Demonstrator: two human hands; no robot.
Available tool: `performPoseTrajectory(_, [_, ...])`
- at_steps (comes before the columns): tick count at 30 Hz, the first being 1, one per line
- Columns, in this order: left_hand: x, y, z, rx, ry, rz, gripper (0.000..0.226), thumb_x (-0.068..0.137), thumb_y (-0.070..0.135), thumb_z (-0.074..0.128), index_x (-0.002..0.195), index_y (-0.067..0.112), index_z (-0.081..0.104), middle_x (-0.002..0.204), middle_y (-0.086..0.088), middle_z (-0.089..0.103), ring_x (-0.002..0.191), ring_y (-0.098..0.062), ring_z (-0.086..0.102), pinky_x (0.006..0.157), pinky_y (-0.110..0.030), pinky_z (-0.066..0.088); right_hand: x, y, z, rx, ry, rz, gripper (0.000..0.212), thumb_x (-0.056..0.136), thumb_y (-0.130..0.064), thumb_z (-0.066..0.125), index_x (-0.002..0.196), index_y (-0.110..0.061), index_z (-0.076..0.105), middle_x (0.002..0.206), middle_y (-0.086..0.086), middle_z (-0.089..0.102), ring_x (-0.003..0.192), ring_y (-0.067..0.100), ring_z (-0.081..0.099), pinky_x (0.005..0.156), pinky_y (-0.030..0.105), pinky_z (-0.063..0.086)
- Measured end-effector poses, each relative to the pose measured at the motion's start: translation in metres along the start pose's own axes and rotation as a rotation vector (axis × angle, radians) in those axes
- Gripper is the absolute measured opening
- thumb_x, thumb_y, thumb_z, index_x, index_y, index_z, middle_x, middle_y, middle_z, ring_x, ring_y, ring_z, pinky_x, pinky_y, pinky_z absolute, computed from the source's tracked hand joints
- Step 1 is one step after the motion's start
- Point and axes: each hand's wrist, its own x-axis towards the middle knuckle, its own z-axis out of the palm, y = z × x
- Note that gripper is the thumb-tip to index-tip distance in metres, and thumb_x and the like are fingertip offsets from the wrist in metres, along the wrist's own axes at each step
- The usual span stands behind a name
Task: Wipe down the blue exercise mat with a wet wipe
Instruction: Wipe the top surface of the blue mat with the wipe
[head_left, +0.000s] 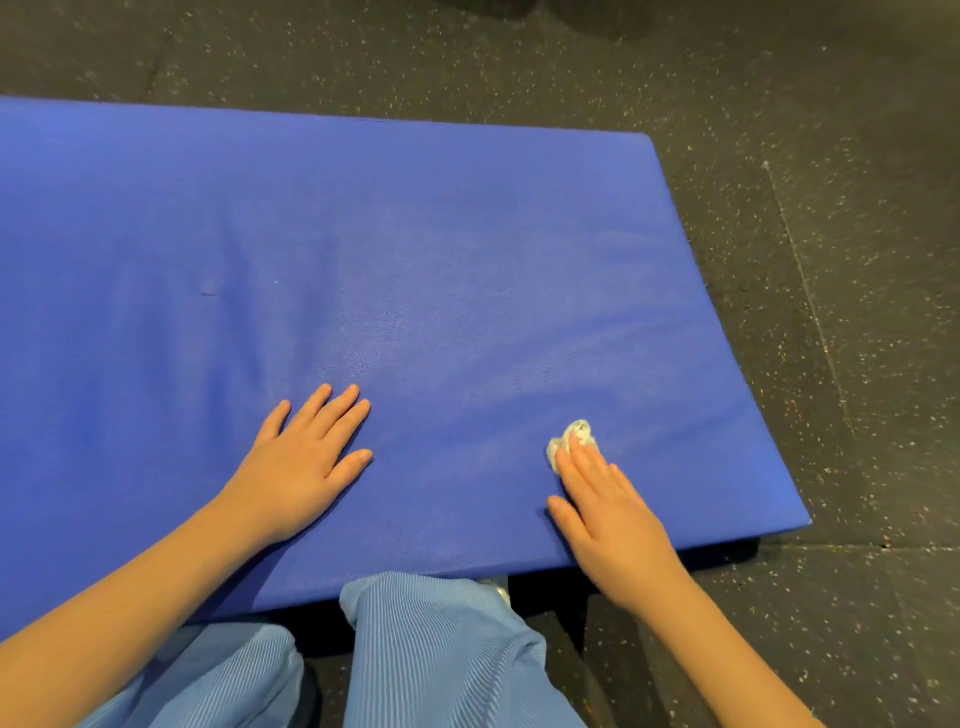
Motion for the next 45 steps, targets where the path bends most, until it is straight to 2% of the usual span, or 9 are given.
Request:
performPoseTrajectory(4, [-0.001, -0.002, 0.001, -0.009, 0.026, 0.011, 0.105, 0.062, 0.08, -0.032, 0.149, 0.028, -0.007, 0.151, 0.021, -0.018, 0.139, -0.001, -0.021, 0.118, -0.037, -0.008, 0.054, -0.004, 0.002, 0.017, 0.057, 0.201, 0.075, 0.095, -0.059, 0.019, 0.155, -0.015, 0.007, 0.161, 0.002, -0.013, 0.147, 0.017, -0.014, 0.121, 0.037, 0.006])
performPoseTrajectory(9, [0.0, -0.002, 0.003, -0.012, 0.031, 0.01, 0.107, 0.059, 0.078, -0.037, 0.149, 0.029, -0.007, 0.15, 0.021, -0.019, 0.139, -0.001, -0.022, 0.118, -0.037, -0.01, 0.045, -0.024, 0.007, 0.027, -0.036, -0.059, 0.09, 0.08, -0.074, 0.0, 0.154, -0.025, 0.0, 0.158, -0.006, -0.02, 0.145, 0.008, -0.021, 0.119, 0.029, -0.001])
performPoseTrajectory(16, [0.001, -0.004, 0.006, -0.013, 0.046, 0.024, 0.103, 0.07, 0.077, -0.029, 0.151, 0.027, 0.007, 0.156, 0.016, -0.004, 0.143, -0.005, -0.011, 0.117, -0.037, -0.007, 0.118, -0.011, -0.009, 0.019, 0.077, 0.191, 0.065, 0.102, -0.041, 0.032, 0.155, -0.013, 0.006, 0.161, 0.008, -0.013, 0.148, 0.021, -0.012, 0.119, 0.036, 0.002])
performPoseTrajectory(22, [0.006, -0.005, -0.002, -0.019, 0.011, 0.035, 0.111, 0.064, 0.081, -0.03, 0.153, 0.03, 0.012, 0.159, 0.015, -0.001, 0.145, -0.006, -0.011, 0.116, -0.034, -0.01, 0.116, -0.026, 0.002, -0.033, -0.03, -0.169, 0.073, 0.094, -0.056, 0.02, 0.155, -0.017, 0.006, 0.161, 0.002, -0.012, 0.147, 0.015, -0.014, 0.121, 0.035, 0.004])
performPoseTrajectory(28, [0.026, -0.008, -0.012, -0.002, 0.001, 0.002, 0.118, 0.054, 0.08, -0.037, 0.153, 0.028, 0.001, 0.154, 0.016, -0.018, 0.137, 0.001, -0.022, 0.118, -0.037, -0.01, 0.163, -0.011, -0.016, -0.018, 0.095, 0.155, 0.063, 0.102, -0.041, 0.034, 0.154, -0.012, 0.011, 0.161, 0.01, -0.009, 0.148, 0.024, -0.007, 0.119, 0.039, 0.01])
performPoseTrajectory(34, [0.026, -0.01, -0.002, -0.023, 0.062, 0.013, 0.103, 0.076, 0.078, -0.019, 0.153, 0.023, 0.021, 0.159, 0.011, 0.005, 0.144, -0.005, -0.006, 0.118, -0.038, -0.004, 0.153, -0.02, -0.01, -0.115, -0.063, -0.303, 0.067, 0.1, -0.047, 0.028, 0.155, -0.017, 0.005, 0.161, 0.003, -0.012, 0.147, 0.016, -0.014, 0.12, 0.031, 0.002])
performPoseTrajectory(37, [0.03, -0.012, -0.008, 0.0, 0.076, 0.036, 0.1, 0.08, 0.077, -0.012, 0.15, 0.02, 0.032, 0.159, 0.006, 0.02, 0.145, -0.009, 0.004, 0.117, -0.038, 0.001, 0.185, 0.01, -0.027, -0.173, 0.036, -0.215, 0.065, 0.098, -0.047, 0.024, 0.153, -0.014, 0.017, 0.162, 0.007, 0.0, 0.149, 0.02, -0.005, 0.118, 0.039, 0.018])
performPoseTrajectory(41, [0.047, -0.015, -0.018, 0.022, 0.061, 0.047, 0.104, 0.074, 0.08, -0.015, 0.153, 0.023, 0.022, 0.159, 0.012, 0.004, 0.146, -0.007, -0.004, 0.116, -0.034, -0.007, 0.209, 0.009, -0.029, -0.052, 0.175, 0.124, 0.062, 0.101, -0.037, 0.039, 0.152, -0.009, 0.016, 0.161, 0.013, -0.004, 0.148, 0.027, -0.005, 0.117, 0.043, 0.017])
performPoseTrajectory(45, [0.066, -0.015, -0.024, 0.032, 0.046, 0.045, 0.107, 0.069, 0.084, -0.014, 0.154, 0.025, 0.014, 0.153, 0.018, -0.008, 0.143, -0.004, -0.009, 0.118, -0.037, -0.005, 0.19, -0.017, -0.01, -0.033, 0.085, -0.121, 0.071, 0.098, -0.048, 0.036, 0.154, -0.014, 0.01, 0.161, 0.007, -0.011, 0.148, 0.022, -0.012, 0.119, 0.037, 0.004])
